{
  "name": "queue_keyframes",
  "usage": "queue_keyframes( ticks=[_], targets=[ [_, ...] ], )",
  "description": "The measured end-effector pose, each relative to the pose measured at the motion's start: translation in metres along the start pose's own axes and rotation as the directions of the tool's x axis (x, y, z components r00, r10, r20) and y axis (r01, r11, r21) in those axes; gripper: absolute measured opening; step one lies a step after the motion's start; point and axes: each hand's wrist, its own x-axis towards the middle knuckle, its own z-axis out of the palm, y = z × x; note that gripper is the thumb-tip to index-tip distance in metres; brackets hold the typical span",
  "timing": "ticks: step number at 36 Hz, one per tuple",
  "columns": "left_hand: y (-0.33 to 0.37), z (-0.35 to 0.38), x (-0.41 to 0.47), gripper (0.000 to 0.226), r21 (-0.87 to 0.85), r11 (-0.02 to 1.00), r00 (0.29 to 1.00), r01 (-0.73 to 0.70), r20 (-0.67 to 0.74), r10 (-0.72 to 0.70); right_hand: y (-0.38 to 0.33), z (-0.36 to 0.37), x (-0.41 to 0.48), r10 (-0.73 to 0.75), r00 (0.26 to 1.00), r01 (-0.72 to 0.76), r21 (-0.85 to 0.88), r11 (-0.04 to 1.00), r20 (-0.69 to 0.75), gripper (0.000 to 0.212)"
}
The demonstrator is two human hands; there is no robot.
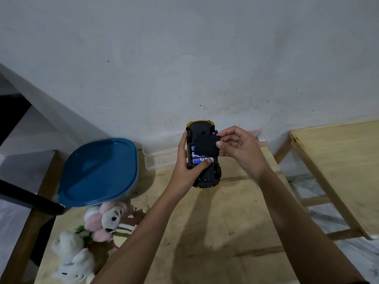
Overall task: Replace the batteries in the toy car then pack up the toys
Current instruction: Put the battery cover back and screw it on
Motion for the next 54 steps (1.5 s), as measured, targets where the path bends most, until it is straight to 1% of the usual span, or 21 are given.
queue_keyframes(
  ticks=[4,10,15,19,23,33,36,41,43,46,48,52,54],
  targets=[
    [0.002,0.003,0.001,0.083,0.005,1.0,1.0,-0.008,-0.014,0.008,0.0,-0.001,0.0,0.008,1.0,-0.008,-0.022,1.0,-0.004,0.017],
    [0.001,0.001,0.001,0.083,0.094,0.995,0.999,-0.029,-0.032,0.033,-0.001,0.001,-0.001,0.008,1.0,-0.008,-0.043,0.999,-0.007,0.016],
    [0.001,-0.005,-0.002,0.084,0.104,0.994,0.999,-0.015,0.035,0.011,-0.001,0.001,-0.002,-0.008,1.0,0.006,-0.099,0.995,-0.012,0.017],
    [0.004,-0.011,-0.004,0.093,0.123,0.992,0.997,0.005,0.07,-0.014,0.0,0.004,-0.002,-0.068,0.998,0.067,-0.192,0.979,-0.001,0.022],
    [0.006,-0.013,-0.006,0.104,0.124,0.992,0.995,-0.004,0.104,-0.009,0.003,0.009,-0.003,-0.095,0.995,0.097,-0.282,0.955,0.02,0.015],
    [0.002,-0.023,-0.005,0.109,0.14,0.99,0.995,-0.035,0.095,0.022,0.008,0.017,-0.006,-0.117,0.993,0.118,-0.299,0.947,0.019,0.012],
    [0.001,-0.024,-0.006,0.108,0.134,0.99,0.995,-0.035,0.092,0.023,0.008,0.018,-0.007,-0.136,0.99,0.14,-0.332,0.933,0.036,0.012],
    [0.002,-0.023,-0.007,0.098,0.101,0.993,0.997,-0.055,0.055,0.05,0.007,0.024,-0.01,-0.241,0.969,0.237,-0.429,0.871,0.048,0.015],
    [0.004,-0.022,-0.009,0.086,0.055,0.997,0.998,-0.057,0.039,0.055,0.007,0.027,-0.011,-0.266,0.964,0.251,-0.442,0.861,0.029,0.018],
    [0.006,-0.021,-0.008,0.065,-0.031,0.999,1.0,-0.02,0.015,0.02,0.011,0.029,-0.015,-0.305,0.952,0.281,-0.449,0.848,0.021,0.02],
    [0.007,-0.019,-0.007,0.057,-0.059,0.998,1.0,-0.019,-0.003,0.019,0.014,0.029,-0.017,-0.335,0.942,0.31,-0.459,0.833,0.028,0.023],
    [0.005,-0.016,-0.005,0.055,-0.021,0.999,0.999,-0.043,-0.001,0.043,0.024,0.029,-0.021,-0.42,0.906,0.391,-0.5,0.773,0.06,0.027],
    [0.002,-0.016,-0.004,0.055,-0.003,0.999,0.999,-0.043,-0.004,0.043,0.029,0.029,-0.022,-0.444,0.894,0.41,-0.496,0.765,0.054,0.028]
  ],
)
